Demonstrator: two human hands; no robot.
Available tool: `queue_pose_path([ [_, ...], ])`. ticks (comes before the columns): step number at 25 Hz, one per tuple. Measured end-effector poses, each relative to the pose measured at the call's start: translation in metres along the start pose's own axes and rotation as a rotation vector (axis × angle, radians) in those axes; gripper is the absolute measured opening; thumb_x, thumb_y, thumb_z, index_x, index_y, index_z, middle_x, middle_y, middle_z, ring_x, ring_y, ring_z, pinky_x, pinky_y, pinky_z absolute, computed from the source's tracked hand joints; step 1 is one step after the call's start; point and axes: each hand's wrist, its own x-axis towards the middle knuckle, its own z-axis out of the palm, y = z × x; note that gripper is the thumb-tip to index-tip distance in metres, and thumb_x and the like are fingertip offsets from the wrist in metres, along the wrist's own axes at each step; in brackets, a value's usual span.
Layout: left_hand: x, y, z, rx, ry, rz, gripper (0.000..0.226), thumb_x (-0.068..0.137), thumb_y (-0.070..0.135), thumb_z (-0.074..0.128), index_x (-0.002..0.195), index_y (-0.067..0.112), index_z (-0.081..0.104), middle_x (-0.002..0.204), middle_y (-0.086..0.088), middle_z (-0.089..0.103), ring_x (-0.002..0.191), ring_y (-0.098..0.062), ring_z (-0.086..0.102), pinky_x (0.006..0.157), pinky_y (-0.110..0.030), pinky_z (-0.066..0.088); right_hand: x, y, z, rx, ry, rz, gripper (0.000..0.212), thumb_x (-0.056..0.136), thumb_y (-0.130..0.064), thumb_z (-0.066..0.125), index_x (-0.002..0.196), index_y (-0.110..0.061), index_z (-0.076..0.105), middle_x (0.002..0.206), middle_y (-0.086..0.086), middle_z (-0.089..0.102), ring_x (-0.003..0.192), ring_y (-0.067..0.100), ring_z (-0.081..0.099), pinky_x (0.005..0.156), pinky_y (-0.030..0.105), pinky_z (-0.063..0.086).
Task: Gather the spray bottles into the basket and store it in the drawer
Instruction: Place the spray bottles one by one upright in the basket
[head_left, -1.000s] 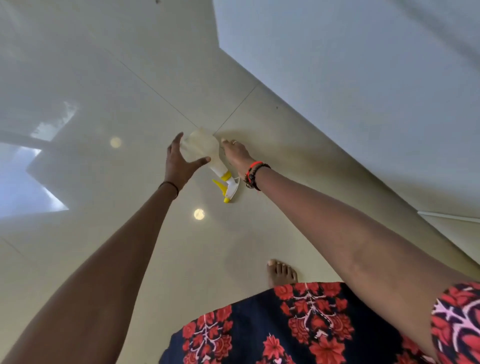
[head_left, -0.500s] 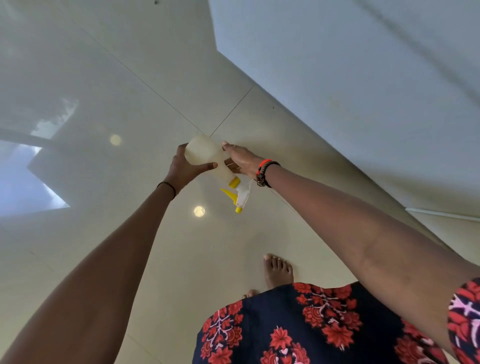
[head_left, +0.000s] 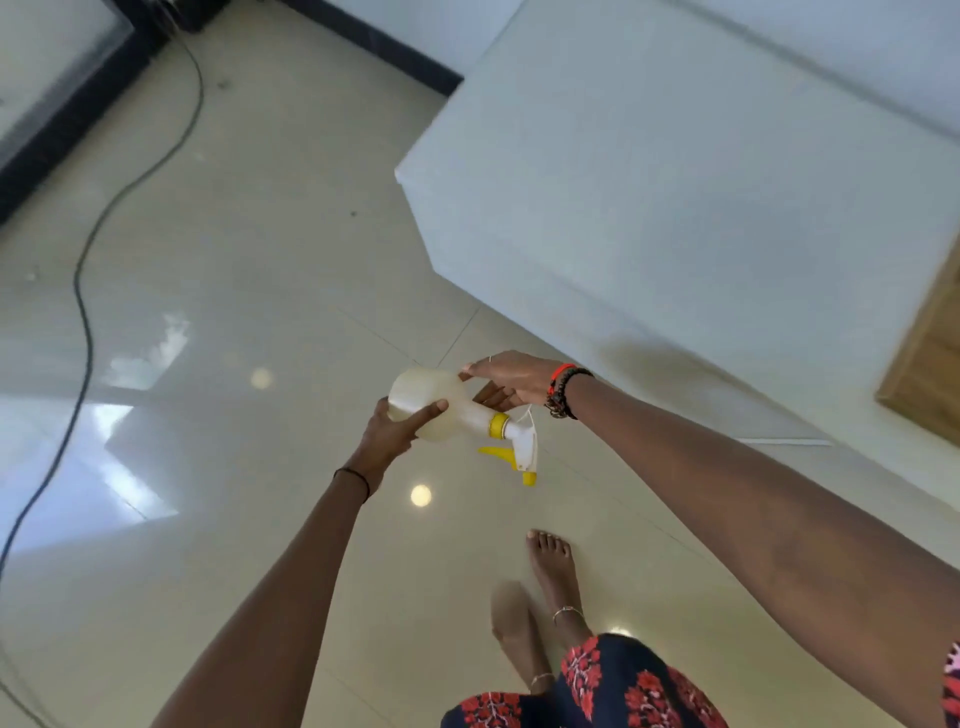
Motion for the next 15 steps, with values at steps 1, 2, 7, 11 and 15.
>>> queue_pose_path([
  [1, -0.019, 0.012, 0.001, -0.033, -0.008, -0.001, 0.099, 0.047, 0.059, 0.079, 0.133, 0.020, 0.047, 0.127, -0.004, 0.062, 0.111, -0.022, 0.062, 0.097, -0.038, 0.048, -0.020, -0.006, -0.005, -0.005, -0.014, -0.021, 0.041, 0.095, -0.035, 0.050, 0.128, -0.011, 0.057, 0.098, 0.014, 0.065, 0.084, 0.023, 0.064, 0.078, 0.030, 0.055],
  [2, -0.039, 0.022, 0.003, -0.062, -0.025, -0.008, 0.098, 0.046, 0.059, 0.078, 0.132, 0.022, 0.047, 0.127, -0.003, 0.061, 0.110, -0.022, 0.063, 0.098, -0.038, 0.047, -0.043, -0.011, -0.008, -0.009, -0.026, -0.036, 0.040, 0.094, -0.034, 0.052, 0.127, -0.012, 0.058, 0.095, 0.012, 0.066, 0.082, 0.022, 0.065, 0.075, 0.029, 0.055],
  [7, -0.113, 0.069, 0.017, -0.169, -0.127, 0.005, 0.090, 0.051, 0.058, 0.078, 0.130, 0.029, 0.048, 0.129, -0.006, 0.061, 0.110, -0.024, 0.062, 0.101, -0.037, 0.047, -0.139, -0.029, -0.024, 0.034, 0.002, -0.157, 0.036, 0.090, -0.034, 0.057, 0.120, -0.015, 0.066, 0.108, 0.015, 0.068, 0.089, 0.022, 0.063, 0.076, 0.029, 0.053],
  [11, -0.156, 0.099, 0.041, -0.213, -0.191, 0.034, 0.085, 0.054, 0.055, 0.079, 0.130, 0.029, 0.050, 0.127, -0.004, 0.060, 0.104, -0.022, 0.063, 0.102, -0.036, 0.047, -0.203, -0.020, -0.037, 0.189, 0.031, -0.284, 0.034, 0.088, -0.023, 0.063, 0.118, -0.007, 0.067, 0.115, 0.012, 0.068, 0.095, 0.017, 0.066, 0.079, 0.023, 0.054],
  [15, -0.193, 0.116, 0.071, -0.203, -0.249, 0.044, 0.086, 0.054, 0.057, 0.077, 0.131, 0.030, 0.048, 0.127, -0.003, 0.059, 0.111, -0.024, 0.063, 0.107, -0.039, 0.045, -0.263, -0.003, -0.043, 0.247, 0.107, -0.323, 0.038, 0.081, -0.006, 0.067, 0.119, -0.002, 0.064, 0.126, 0.008, 0.064, 0.112, 0.016, 0.062, 0.082, 0.018, 0.054],
])
